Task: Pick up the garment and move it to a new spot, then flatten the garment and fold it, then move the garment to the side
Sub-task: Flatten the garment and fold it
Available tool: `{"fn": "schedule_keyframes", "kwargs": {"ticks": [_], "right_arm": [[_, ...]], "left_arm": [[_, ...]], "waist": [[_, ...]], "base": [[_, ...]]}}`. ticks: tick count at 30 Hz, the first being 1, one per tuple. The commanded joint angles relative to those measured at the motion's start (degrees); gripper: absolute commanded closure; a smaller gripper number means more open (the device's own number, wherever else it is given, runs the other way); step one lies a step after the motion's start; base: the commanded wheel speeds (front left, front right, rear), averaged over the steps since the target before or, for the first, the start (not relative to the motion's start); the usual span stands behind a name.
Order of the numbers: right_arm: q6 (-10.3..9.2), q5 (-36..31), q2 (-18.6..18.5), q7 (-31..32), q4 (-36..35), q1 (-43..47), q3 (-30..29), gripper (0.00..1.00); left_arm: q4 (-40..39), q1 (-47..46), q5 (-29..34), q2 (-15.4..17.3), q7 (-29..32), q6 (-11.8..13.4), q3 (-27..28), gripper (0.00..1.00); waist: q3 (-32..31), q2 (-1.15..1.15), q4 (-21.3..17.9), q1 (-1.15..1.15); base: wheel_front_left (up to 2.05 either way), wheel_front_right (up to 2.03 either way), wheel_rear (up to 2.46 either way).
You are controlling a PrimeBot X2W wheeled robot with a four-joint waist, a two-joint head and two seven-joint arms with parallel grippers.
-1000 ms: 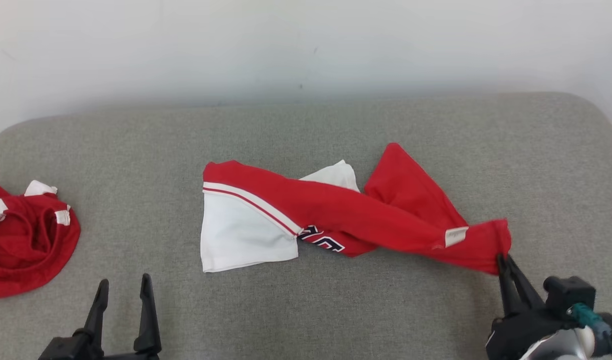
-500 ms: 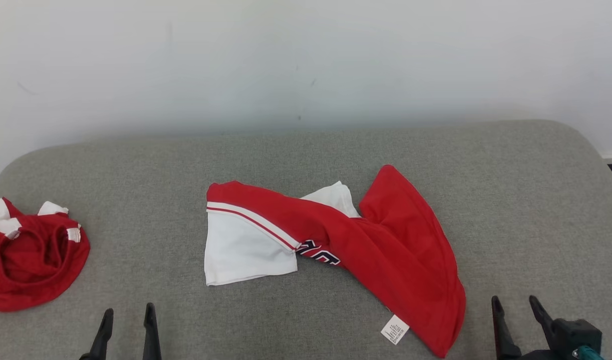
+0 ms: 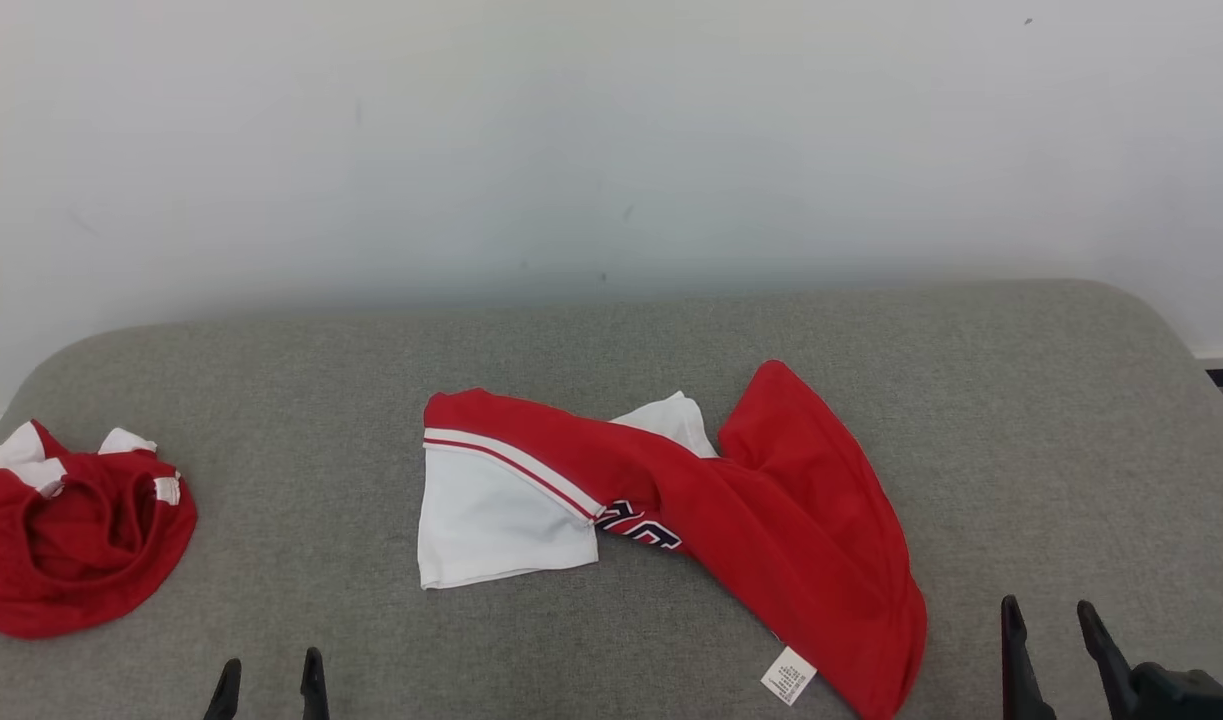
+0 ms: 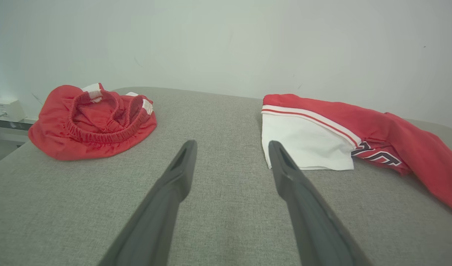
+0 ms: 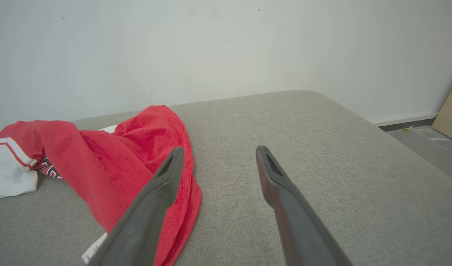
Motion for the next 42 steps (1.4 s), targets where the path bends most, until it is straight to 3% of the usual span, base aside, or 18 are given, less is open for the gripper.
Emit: {"fn": "schedule_keyframes", "kwargs": {"ticks": [1, 13, 19, 25, 34, 36, 37, 42], "right_arm": [[-0.15, 0.5, 0.1, 0.8, 1.0, 0.1, 0.3, 0.0], [-0.15, -1.3, 0.1, 16.8, 10.4, -11.9, -0.5, 0.0], [-0.15, -3.6, 0.0, 24.9, 18.9, -21.7, -3.3, 0.0], [-0.15, -2.4, -0.2, 27.1, 26.8, -28.6, -6.0, 0.0], [-0.15, -2.1, -2.4, 27.2, 34.7, -34.6, -5.0, 0.0], [-0.15, -2.2, -3.0, 26.5, 35.6, -35.7, -4.7, 0.76], [-0.15, -2.7, -3.4, 25.8, 35.8, -36.2, -4.4, 1.0], [-0.15, -3.3, -4.3, 21.3, 36.4, -38.2, -3.5, 1.0]], "left_arm": [[0.1, 0.8, 0.4, 0.0, 0.0, -0.2, -0.1, 0.0], [-1.3, -0.8, 1.5, 0.0, 0.0, -0.6, -0.4, 0.0], [-2.0, -2.3, 1.9, 0.0, 0.0, -1.3, -0.9, 0.0], [-2.3, -4.5, 2.1, 0.0, 0.0, -1.9, -1.8, 0.0], [-2.3, -6.2, 2.6, 0.0, 0.0, -2.4, -1.4, 0.0], [-2.3, -6.4, 2.6, 0.0, 0.0, -2.3, -1.3, 0.0], [-2.4, -6.6, 2.6, 0.0, 0.0, -2.3, -1.3, 0.0], [-2.4, -7.3, 2.4, 0.0, 0.0, -2.3, -1.4, 0.0]], "waist": [[-0.1, 0.0, 0.2, 0.0], [2.3, 0.0, 1.7, 0.0], [4.7, 0.0, 3.5, 0.0], [7.5, 0.0, 5.6, 0.0], [10.3, 0.0, 7.1, 0.0], [11.0, 0.0, 7.2, 0.0], [11.3, 0.0, 7.3, 0.0], [12.3, 0.0, 7.6, 0.0]], "base": [[0.0, 0.0, 0.0], [0.0, 0.0, 0.0], [0.0, 0.0, 0.0], [0.0, 0.0, 0.0], [0.0, 0.0, 0.0], [0.0, 0.0, 0.0], [0.0, 0.0, 0.0], [0.0, 0.0, 0.0]]}}
